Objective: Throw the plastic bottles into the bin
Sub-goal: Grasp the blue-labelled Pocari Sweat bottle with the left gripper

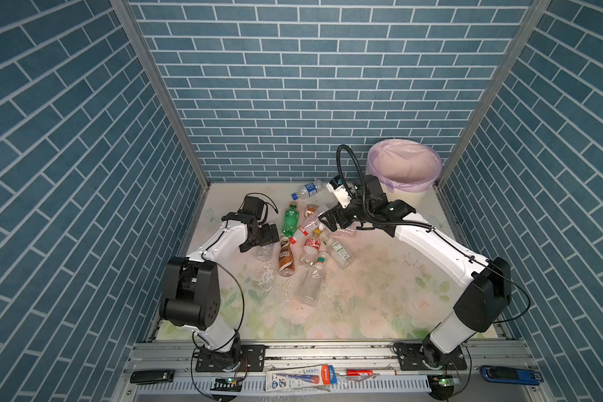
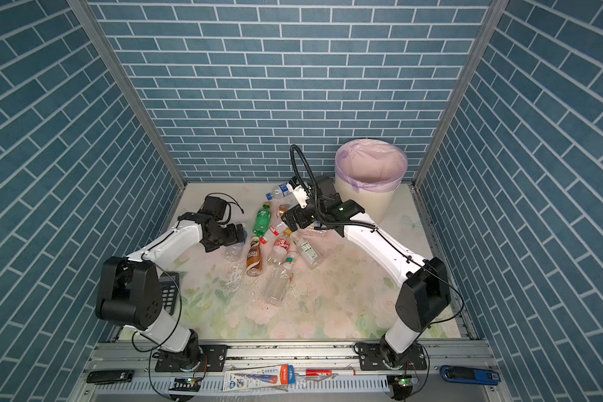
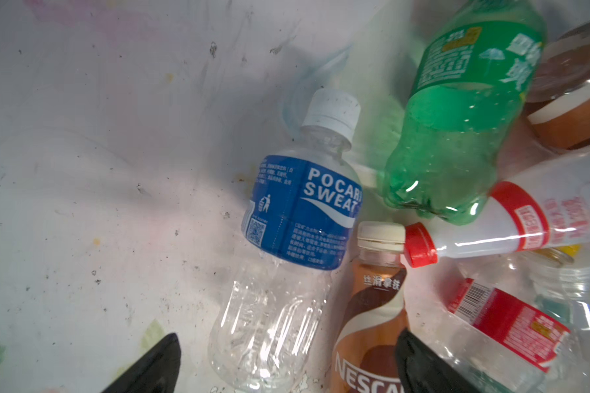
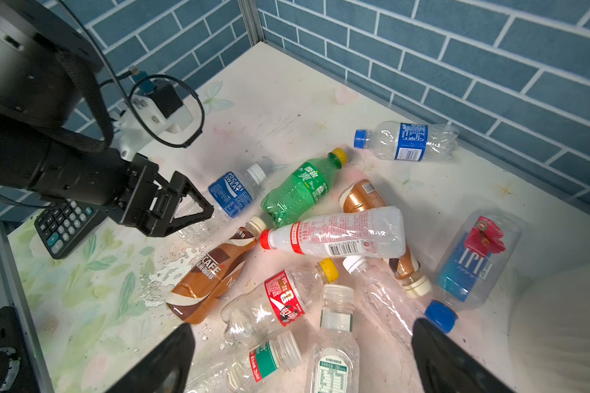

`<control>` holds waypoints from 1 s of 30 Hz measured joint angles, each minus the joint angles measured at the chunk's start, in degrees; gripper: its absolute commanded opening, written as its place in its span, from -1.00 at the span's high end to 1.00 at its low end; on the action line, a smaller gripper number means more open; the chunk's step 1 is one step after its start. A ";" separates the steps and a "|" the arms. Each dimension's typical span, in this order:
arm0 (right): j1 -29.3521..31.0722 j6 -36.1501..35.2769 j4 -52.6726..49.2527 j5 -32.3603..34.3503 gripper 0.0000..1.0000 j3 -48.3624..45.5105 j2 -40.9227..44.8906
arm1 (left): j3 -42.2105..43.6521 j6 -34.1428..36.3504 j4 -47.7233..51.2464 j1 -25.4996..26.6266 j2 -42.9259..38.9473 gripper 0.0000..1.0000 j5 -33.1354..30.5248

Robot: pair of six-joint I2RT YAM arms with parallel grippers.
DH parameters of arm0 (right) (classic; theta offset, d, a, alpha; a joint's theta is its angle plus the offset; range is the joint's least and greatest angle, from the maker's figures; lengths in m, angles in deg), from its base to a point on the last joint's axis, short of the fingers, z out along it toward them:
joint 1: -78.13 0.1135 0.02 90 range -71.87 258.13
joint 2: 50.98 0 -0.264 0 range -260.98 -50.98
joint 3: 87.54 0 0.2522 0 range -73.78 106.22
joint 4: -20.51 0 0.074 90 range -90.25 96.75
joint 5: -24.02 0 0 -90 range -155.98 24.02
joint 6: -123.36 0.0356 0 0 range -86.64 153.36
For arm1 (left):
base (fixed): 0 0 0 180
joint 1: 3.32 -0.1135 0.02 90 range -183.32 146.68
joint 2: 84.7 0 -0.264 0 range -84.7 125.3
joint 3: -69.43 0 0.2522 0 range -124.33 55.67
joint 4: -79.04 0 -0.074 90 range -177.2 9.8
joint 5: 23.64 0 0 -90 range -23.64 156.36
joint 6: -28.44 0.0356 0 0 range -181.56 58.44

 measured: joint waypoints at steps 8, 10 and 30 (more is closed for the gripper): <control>0.00 0.81 2.82 -0.92 -0.98 -2.91 0.02 | -3.04 0.87 -0.72 -0.22 7.87 -0.86 0.42; 0.00 0.83 2.89 -0.87 -0.98 -3.32 0.02 | -3.04 0.87 -0.85 -0.22 9.05 -0.83 0.22; -0.11 6.91 1.62 2.95 -0.99 -3.32 0.02 | -0.35 2.36 -5.09 -0.59 2.25 -0.20 0.83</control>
